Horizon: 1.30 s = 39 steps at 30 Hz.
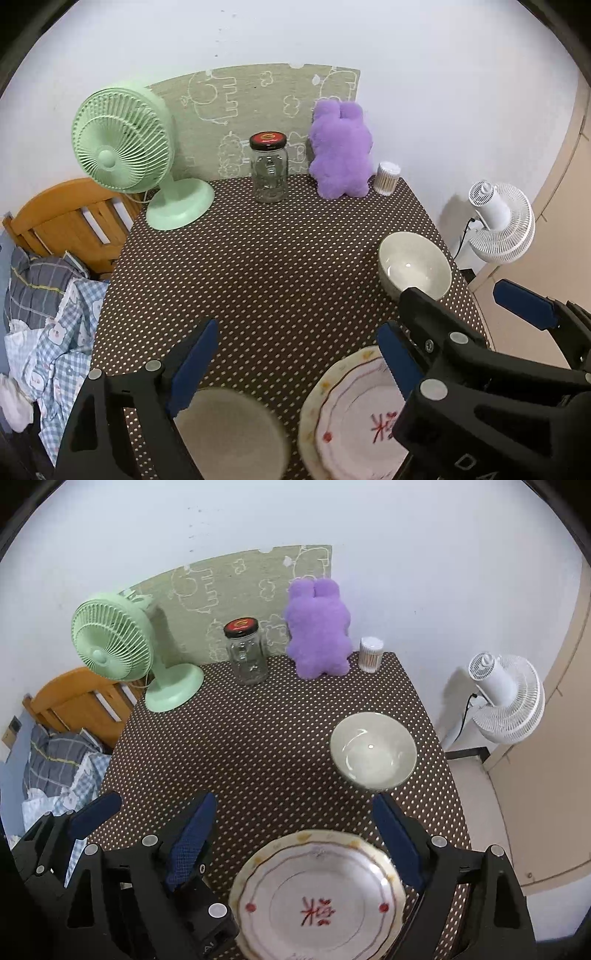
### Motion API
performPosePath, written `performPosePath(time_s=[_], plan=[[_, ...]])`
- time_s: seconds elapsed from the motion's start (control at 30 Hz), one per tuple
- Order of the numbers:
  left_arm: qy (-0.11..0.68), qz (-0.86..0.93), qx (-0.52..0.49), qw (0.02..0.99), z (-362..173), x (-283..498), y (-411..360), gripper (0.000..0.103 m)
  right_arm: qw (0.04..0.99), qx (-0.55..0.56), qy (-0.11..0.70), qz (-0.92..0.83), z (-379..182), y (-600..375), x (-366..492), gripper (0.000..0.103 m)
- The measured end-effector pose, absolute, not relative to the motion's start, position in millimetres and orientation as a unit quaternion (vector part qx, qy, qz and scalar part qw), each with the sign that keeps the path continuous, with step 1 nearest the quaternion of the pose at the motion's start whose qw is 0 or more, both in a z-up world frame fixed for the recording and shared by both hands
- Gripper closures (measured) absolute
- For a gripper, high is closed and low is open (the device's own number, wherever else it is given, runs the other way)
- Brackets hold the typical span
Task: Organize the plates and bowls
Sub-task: 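Reach both tools to the next grey bowl and grasp its rim, then lift the grey bowl with both tools and carry it toward the bowl stack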
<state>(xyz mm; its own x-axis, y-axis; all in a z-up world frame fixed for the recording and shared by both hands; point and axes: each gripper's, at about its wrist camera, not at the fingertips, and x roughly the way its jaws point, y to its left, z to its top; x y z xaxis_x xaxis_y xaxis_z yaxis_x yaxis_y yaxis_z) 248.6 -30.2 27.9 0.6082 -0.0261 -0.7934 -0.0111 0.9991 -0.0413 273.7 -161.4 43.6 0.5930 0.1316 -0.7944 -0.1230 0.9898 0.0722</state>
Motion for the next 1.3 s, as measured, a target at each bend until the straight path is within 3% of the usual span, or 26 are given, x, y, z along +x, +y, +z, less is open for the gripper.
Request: performPosePath(time_s=[0.87, 0.97, 1.3], plan=[[0.447, -0.003, -0.017, 0.894, -18.5, 347.1, -137.4, 0.028, 0.893, -0.009, 0.446, 0.061, -6.0, -261.4, 375.7, 0.015], [0.456, 0.001, -0.015, 0.89, -28.5, 358.9, -142.2, 0.035, 0.89, -0.001, 0.452, 0.058, -17.2, -269.9, 386.9, 0.023], [0.485, 0.024, -0.01, 0.874, -67.8, 387.5, -149.4, 0.054, 0.882, 0.02, 0.47, 0.04, -58.6, -285.4, 415.1, 0.029]])
